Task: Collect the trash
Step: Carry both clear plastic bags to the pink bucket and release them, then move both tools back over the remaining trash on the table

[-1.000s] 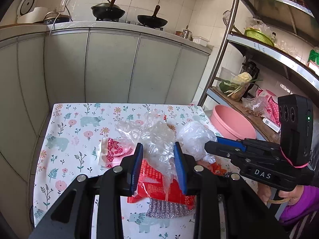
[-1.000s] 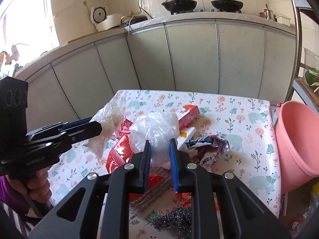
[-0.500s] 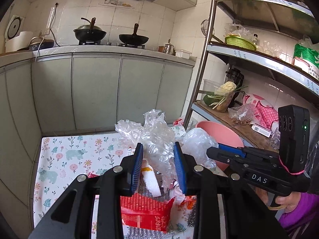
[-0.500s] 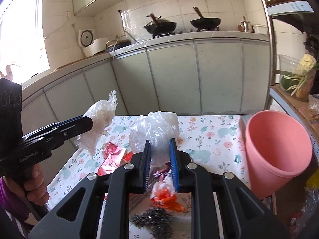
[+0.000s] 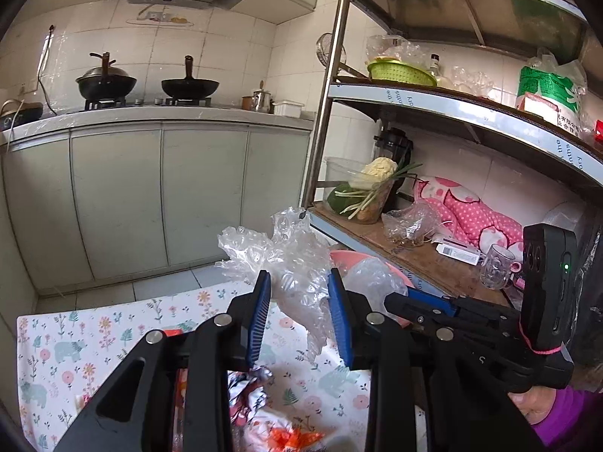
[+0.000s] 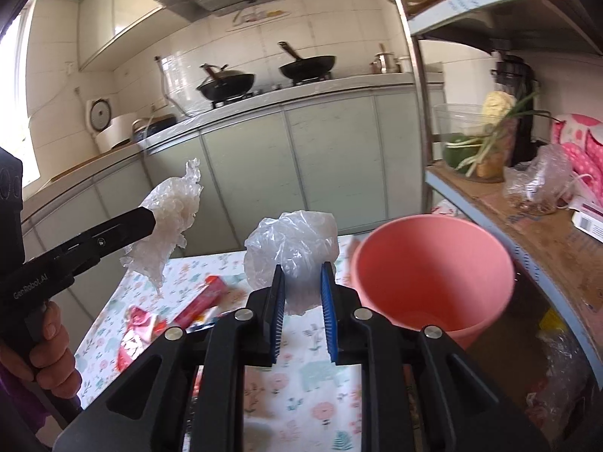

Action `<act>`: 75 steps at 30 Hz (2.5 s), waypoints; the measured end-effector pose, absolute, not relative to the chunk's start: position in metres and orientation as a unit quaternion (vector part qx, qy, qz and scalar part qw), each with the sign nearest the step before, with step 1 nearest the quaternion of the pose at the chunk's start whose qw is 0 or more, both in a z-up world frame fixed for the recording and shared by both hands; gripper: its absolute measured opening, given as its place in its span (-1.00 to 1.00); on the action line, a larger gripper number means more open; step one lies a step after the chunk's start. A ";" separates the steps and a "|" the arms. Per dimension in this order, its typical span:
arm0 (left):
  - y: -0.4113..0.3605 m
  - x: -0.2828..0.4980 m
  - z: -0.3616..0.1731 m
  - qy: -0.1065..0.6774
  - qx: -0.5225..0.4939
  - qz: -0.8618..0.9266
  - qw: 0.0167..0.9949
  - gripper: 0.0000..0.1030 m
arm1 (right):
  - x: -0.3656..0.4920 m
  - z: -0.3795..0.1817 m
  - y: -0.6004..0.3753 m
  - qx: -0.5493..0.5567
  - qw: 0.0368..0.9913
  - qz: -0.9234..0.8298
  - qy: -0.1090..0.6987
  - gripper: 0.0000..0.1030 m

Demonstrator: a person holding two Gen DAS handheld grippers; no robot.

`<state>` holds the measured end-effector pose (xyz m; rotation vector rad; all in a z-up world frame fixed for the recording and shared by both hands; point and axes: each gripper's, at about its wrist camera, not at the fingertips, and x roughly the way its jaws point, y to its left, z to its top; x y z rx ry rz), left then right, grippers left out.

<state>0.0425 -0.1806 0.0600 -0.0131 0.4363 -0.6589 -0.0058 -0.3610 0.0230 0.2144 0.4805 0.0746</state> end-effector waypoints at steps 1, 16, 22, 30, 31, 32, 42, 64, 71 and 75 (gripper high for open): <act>-0.190 0.046 0.061 0.212 -0.002 -0.326 0.921 -0.42 | -0.004 0.022 -0.368 0.109 0.965 0.028 0.236 -0.64; -0.324 0.087 0.029 0.245 0.061 -0.378 0.891 -0.42 | 0.023 -0.009 -0.448 0.146 0.953 -0.059 0.259 -0.63; -0.351 0.107 0.011 0.278 0.070 -0.379 0.880 -0.41 | 0.038 -0.026 -0.460 0.147 0.945 -0.073 0.282 -0.63; -0.369 0.122 -0.008 0.306 0.080 -0.376 0.871 -0.33 | 0.045 -0.044 -0.469 0.160 0.938 -0.081 0.297 -0.63; -0.370 0.123 -0.010 0.309 0.079 -0.377 0.870 -0.33 | 0.046 -0.046 -0.470 0.164 0.937 -0.080 0.298 -0.63; -0.370 0.124 -0.012 0.313 0.077 -0.379 0.868 -0.30 | 0.047 -0.048 -0.472 0.169 0.935 -0.079 0.300 -0.63; -0.363 0.134 -0.015 0.334 0.053 -0.378 0.862 -0.16 | 0.051 -0.057 -0.476 0.184 0.924 -0.085 0.324 -0.51; -0.240 0.069 0.077 0.237 0.018 -0.338 0.911 -0.15 | -0.004 0.018 -0.396 0.087 0.970 -0.036 0.224 -0.51; -0.168 0.042 0.090 0.212 0.006 -0.286 0.934 -0.15 | -0.018 0.029 -0.358 0.055 0.975 -0.022 0.213 -0.51; -0.129 0.027 0.091 0.200 0.005 -0.247 0.948 -0.15 | -0.023 0.031 -0.341 0.053 0.975 -0.010 0.214 -0.51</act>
